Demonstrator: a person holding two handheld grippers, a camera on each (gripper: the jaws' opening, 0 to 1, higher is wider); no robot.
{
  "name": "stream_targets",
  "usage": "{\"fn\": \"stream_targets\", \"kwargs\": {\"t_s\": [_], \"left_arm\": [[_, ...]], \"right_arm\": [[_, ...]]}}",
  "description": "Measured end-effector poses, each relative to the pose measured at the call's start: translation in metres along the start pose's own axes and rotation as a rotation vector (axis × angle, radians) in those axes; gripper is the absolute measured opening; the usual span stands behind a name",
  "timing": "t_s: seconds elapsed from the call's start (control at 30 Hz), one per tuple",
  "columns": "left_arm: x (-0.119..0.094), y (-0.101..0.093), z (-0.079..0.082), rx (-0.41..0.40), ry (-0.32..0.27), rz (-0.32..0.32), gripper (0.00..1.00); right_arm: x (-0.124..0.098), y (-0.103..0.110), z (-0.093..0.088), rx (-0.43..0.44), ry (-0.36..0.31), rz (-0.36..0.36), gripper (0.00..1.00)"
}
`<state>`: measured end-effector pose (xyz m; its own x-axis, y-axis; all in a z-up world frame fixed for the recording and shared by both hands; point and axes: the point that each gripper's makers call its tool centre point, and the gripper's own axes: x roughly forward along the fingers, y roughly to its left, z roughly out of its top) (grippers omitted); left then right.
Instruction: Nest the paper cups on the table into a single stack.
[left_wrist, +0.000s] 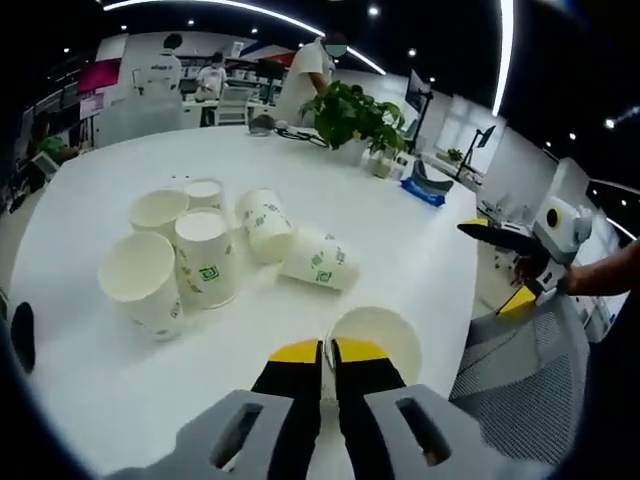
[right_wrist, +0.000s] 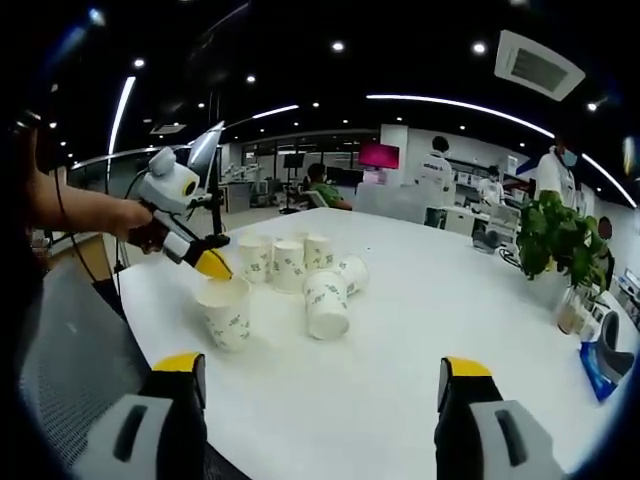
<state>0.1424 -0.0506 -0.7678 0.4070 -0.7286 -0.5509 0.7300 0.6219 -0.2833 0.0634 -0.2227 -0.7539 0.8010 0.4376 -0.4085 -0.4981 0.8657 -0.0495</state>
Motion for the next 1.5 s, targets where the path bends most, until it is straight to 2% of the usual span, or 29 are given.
{"fn": "stream_targets", "kwargs": {"t_s": [0.17, 0.23, 0.27, 0.37, 0.47, 0.73, 0.93, 1.23, 1.5], "left_arm": [[-0.002, 0.005, 0.009, 0.014, -0.022, 0.002, 0.17], [-0.005, 0.01, 0.015, 0.034, -0.05, 0.01, 0.2], [-0.008, 0.021, 0.027, 0.049, -0.094, 0.033, 0.28], [-0.01, 0.036, 0.033, 0.06, -0.114, 0.061, 0.34], [-0.016, 0.045, 0.042, 0.106, -0.139, 0.093, 0.37], [-0.024, 0.082, 0.057, 0.206, -0.147, 0.164, 0.43], [-0.02, 0.102, 0.057, 0.257, -0.116, 0.199, 0.42], [-0.012, 0.115, 0.05, 0.289, -0.07, 0.216, 0.4], [-0.007, 0.123, 0.045, 0.314, -0.017, 0.221, 0.3]], "right_arm": [[0.0, 0.002, -0.001, -0.003, 0.004, 0.008, 0.98], [0.0, 0.002, 0.0, -0.005, 0.004, 0.011, 0.98], [0.0, 0.001, 0.0, 0.001, 0.0, 0.005, 0.98], [0.0, 0.0, 0.0, 0.009, -0.001, 0.001, 0.98], [0.0, 0.002, 0.0, -0.004, 0.001, 0.01, 0.98], [0.0, 0.003, 0.0, -0.007, 0.005, 0.017, 0.98], [0.0, 0.002, 0.0, -0.006, 0.002, 0.015, 0.97], [0.0, 0.001, 0.0, -0.004, 0.003, 0.005, 0.97], [-0.001, -0.001, -0.001, -0.001, 0.003, -0.001, 0.96]]}}
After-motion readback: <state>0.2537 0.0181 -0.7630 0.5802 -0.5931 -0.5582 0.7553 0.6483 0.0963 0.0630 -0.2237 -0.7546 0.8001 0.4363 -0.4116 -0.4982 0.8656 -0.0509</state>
